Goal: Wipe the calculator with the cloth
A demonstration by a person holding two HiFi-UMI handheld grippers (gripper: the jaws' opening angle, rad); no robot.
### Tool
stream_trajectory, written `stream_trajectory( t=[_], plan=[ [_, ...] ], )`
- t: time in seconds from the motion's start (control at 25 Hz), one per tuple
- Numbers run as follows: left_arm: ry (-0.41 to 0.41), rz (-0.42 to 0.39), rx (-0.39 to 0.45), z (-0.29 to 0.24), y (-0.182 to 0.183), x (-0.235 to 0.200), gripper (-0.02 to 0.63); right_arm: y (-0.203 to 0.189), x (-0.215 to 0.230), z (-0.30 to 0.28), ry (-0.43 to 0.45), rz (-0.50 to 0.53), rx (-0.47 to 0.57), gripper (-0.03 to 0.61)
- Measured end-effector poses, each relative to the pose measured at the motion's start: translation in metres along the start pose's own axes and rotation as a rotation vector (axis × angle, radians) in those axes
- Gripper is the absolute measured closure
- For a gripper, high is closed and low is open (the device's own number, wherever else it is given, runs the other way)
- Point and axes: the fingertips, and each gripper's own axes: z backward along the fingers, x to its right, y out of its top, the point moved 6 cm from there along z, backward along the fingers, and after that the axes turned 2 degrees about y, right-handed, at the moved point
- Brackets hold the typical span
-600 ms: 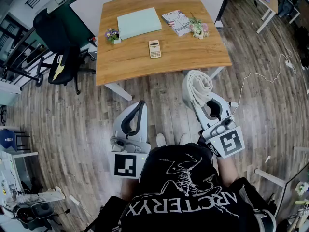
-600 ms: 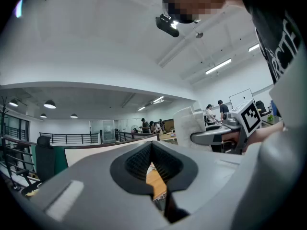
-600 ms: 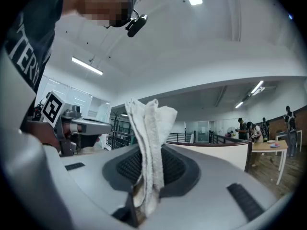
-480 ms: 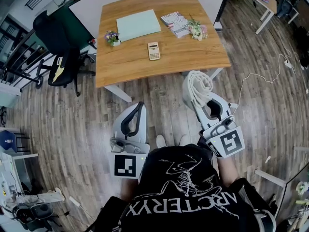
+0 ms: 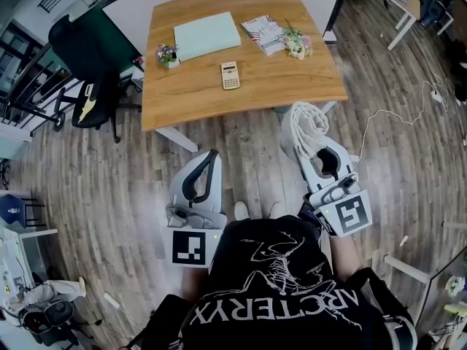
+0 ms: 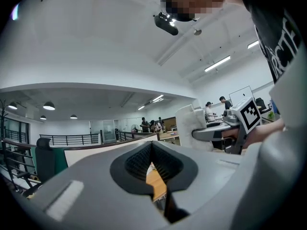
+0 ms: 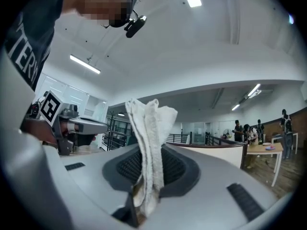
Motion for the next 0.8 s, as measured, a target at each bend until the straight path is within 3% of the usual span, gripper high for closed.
stream_trajectory(
  t=[0.52, 0.8],
  plan=[
    [0.094, 0.007, -0.023, -0.025, -0.005, 0.028, 0.604, -0.019, 0.039, 0.003, 0.093, -0.004, -0.009, 0.492],
    [0.105, -0.007, -0.029, -0.069, -0.014, -0.002, 0.604, -0.037, 0.061, -0.047, 0.122, -0.016, -0.025, 0.492]
  ],
)
